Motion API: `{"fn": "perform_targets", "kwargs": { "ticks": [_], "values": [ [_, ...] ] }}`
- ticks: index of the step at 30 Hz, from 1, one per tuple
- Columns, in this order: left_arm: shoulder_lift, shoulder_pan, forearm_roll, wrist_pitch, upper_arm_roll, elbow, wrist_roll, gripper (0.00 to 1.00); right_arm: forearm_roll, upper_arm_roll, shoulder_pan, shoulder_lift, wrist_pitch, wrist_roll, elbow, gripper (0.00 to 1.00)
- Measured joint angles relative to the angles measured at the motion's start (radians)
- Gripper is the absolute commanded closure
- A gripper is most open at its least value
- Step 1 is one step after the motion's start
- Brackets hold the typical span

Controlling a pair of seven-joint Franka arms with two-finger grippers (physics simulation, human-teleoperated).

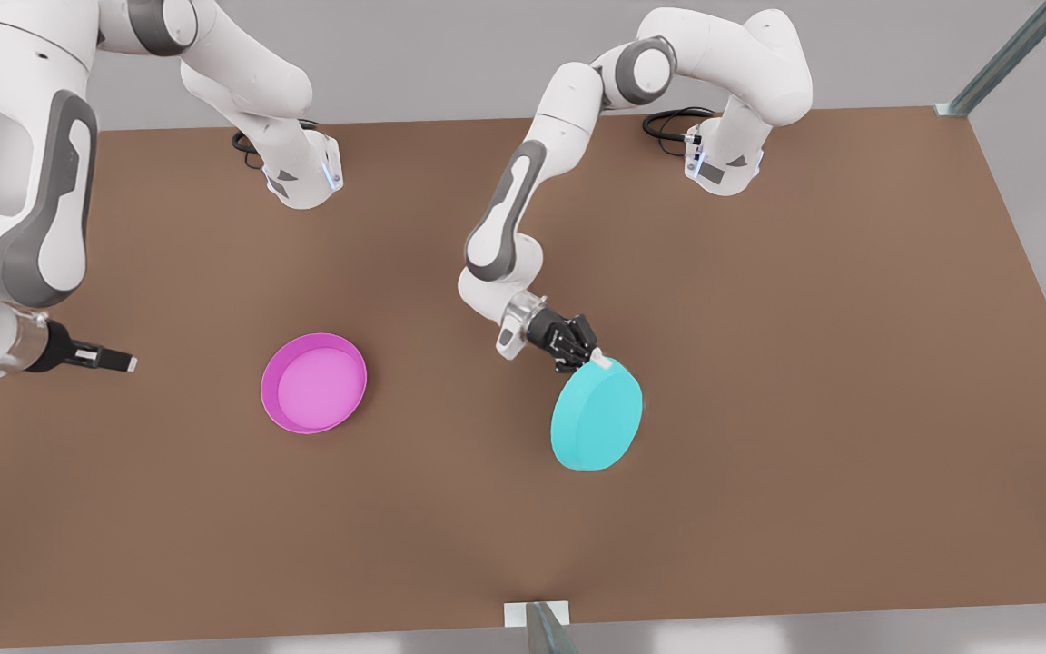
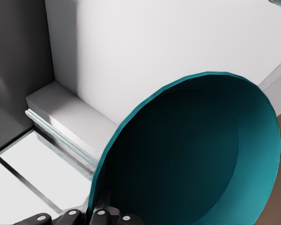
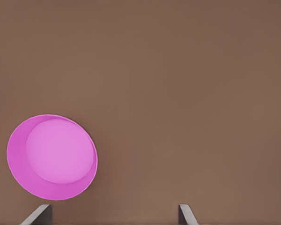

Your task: Flip the blue plate over with the left arm, and stack the pink plate on top of the blue plate with the right arm

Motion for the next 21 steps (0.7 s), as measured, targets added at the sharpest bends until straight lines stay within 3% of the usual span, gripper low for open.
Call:
{"fn": "perform_targets", "kwargs": {
  "ticks": [10, 11, 13, 14, 16, 20, 21],
  "values": [
    [0.102, -0.001, 0.029, 0.012, -0.028, 0.082, -0.291, 0.79, 0.013, 0.0, -0.021, 0.024, 0.011, -0.016, 0.0, 0.0],
    [0.106, -0.001, 0.03, 0.011, -0.027, 0.082, -0.312, 0.72, 0.014, 0.0, -0.022, 0.027, 0.012, -0.017, 0.0, 0.0],
    [0.119, -0.002, 0.03, 0.01, -0.027, 0.089, -0.352, 0.34, 0.015, 0.0, -0.023, 0.032, 0.014, -0.021, 0.0, 0.0],
    [0.124, -0.003, 0.03, 0.009, -0.026, 0.093, -0.371, 0.23, 0.015, 0.0, -0.023, 0.032, 0.015, -0.022, 0.0, 0.0],
    [0.121, -0.003, 0.027, 0.007, -0.034, 0.104, -0.404, 0.14, 0.016, 0.0, -0.023, 0.033, 0.016, -0.025, 0.0, 0.0],
    [0.059, 0.001, -0.078, -0.006, -0.098, 0.215, -0.459, 0.14, 0.016, 0.0, -0.026, 0.037, 0.019, -0.029, 0.0, 0.0],
    [0.034, 0.0, -0.128, -0.017, -0.134, 0.248, -0.471, 0.02, 0.016, 0.0, -0.028, 0.038, 0.02, -0.03, -0.001, 0.0]
  ]
}}
